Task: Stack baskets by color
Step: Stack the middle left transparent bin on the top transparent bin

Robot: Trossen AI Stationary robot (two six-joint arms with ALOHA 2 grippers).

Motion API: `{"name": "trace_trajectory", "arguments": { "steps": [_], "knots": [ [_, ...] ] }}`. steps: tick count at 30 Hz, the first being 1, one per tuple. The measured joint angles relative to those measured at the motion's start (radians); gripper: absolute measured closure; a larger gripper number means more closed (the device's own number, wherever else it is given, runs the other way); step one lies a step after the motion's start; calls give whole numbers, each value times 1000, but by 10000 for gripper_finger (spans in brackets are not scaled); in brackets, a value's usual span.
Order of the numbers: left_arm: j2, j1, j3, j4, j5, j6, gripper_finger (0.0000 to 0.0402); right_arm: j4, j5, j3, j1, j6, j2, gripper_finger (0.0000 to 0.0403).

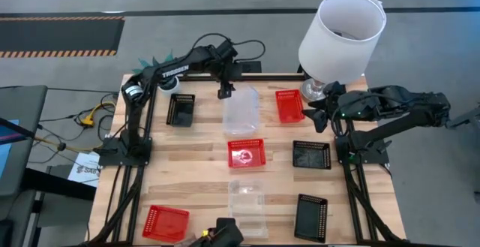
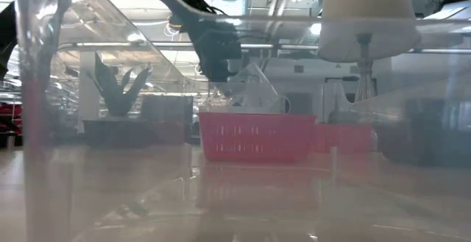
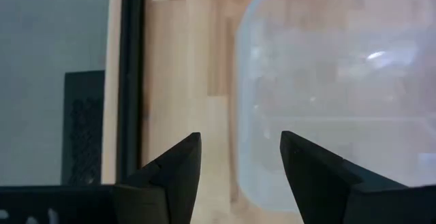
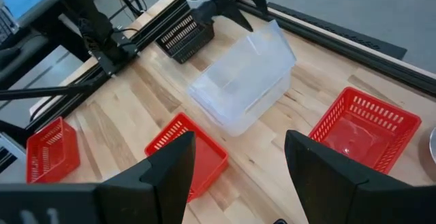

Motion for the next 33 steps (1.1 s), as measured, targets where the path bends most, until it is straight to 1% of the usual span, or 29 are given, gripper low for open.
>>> {"name": "trace_trajectory", "arguments": {
  "steps": [3,8,10,12,18,21,22,27,33],
  "knots": [
    [30,-2,0,0,-36,5,212,0,0,0,0,-1,0,154],
    [43,-2,2,22,-22,18,213,0,1,0,-1,-16,0,154],
    [48,-2,-1,5,-12,18,221,0,1,0,-1,-17,0,154],
    [48,-3,0,12,-6,21,241,0,2,0,-1,-18,0,154],
    [47,-5,0,14,-4,12,339,0,2,0,-1,-18,0,154],
    [47,-4,0,18,2,11,384,0,2,0,-1,-18,0,154],
    [47,-4,0,20,8,12,392,0,2,0,-1,-18,0,154],
    [47,-2,11,10,13,-4,401,0,3,0,-1,-23,0,154],
    [47,-1,109,-63,21,-34,401,-1,3,0,-1,-26,0,154]
  ]
}}
